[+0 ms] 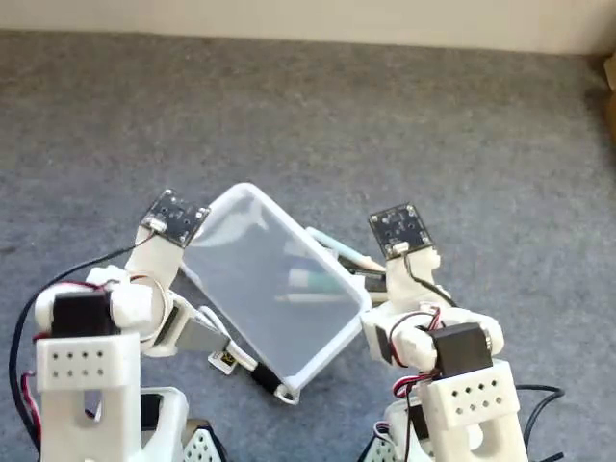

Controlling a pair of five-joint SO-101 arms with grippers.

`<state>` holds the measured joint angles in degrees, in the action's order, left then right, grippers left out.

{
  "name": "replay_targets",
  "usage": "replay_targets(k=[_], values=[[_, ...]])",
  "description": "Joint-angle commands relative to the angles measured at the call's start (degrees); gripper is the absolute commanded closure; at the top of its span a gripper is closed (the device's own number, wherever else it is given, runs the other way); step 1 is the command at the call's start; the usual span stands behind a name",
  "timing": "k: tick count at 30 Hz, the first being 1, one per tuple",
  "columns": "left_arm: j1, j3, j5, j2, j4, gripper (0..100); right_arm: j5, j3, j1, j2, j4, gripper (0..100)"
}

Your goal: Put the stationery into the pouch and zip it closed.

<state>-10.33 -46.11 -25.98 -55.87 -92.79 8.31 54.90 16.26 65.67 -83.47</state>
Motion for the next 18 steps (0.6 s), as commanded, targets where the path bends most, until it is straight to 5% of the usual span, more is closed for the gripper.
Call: replay_targets(k=[1,6,11,18], values=[[-3.9,3.3,-4.5,4.6,-0.9,57,0.5,-3.1,0.6,-1.1,-0.3,94.8],[-10.5,3.3,-5.9,6.6,-0.7,57,-0.5,-3.1,1.1,-1.1,0.2,94.8],[-17.4,3.3,-5.8,6.5,-0.7,57,-5.2,-3.0,9.1,-2.7,0.6,94.8],[-24.8,-0.5,-5.8,6.4,2.7,57,-7.8,-4.8,15.9,-19.1,0.0,94.9]])
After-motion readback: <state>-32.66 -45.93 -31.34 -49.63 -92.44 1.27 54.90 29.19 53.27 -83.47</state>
